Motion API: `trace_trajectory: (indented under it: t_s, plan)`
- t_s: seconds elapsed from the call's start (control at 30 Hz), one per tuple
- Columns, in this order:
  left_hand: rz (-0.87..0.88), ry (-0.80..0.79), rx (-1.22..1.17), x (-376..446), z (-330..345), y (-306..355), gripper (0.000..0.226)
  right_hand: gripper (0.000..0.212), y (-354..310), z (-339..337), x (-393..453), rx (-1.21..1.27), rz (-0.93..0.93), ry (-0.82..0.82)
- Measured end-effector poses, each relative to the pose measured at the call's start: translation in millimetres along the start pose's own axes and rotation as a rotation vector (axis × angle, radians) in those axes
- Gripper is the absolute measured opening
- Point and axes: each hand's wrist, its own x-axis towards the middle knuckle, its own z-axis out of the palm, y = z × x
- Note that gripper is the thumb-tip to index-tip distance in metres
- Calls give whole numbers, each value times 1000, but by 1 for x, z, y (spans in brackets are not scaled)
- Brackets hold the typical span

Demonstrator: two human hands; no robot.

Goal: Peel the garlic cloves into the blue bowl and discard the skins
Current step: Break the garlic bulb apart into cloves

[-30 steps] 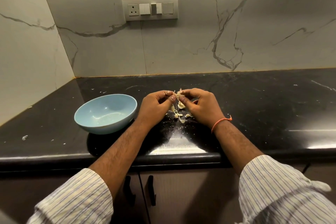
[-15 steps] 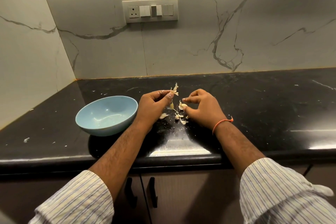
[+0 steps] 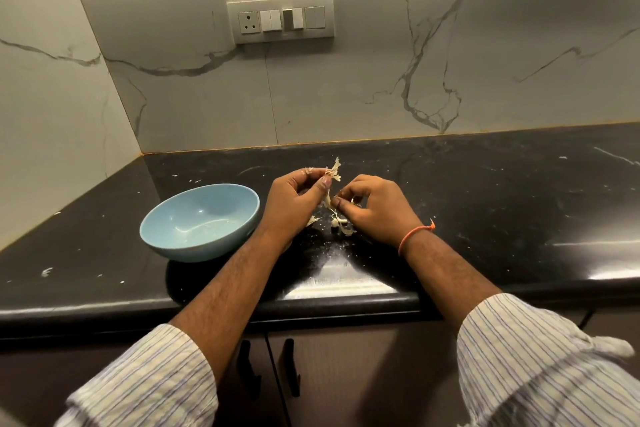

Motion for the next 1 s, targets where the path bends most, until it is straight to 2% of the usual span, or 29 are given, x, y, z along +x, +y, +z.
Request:
trace_trajectory:
  t_s: [0.17,0.37,0.6,0.73,1.0]
  plan:
    - [7,2,-18,0,1,1,20,22,-5,-1,-3,50,-54,-40]
    - [-48,9,-165,4,3,-5,45,18,-5,3,1,17,-50,18]
    - [-51,-11,-188,3,4,-3,46,14,-7,7,1,38,-50,15]
    - [-51,-6,-191,5,4,-4,42,19,-9,8,2,6,-49,26]
    - [13,28,-192,4,5,-2,34,17,-5,6,6,-89,54,14]
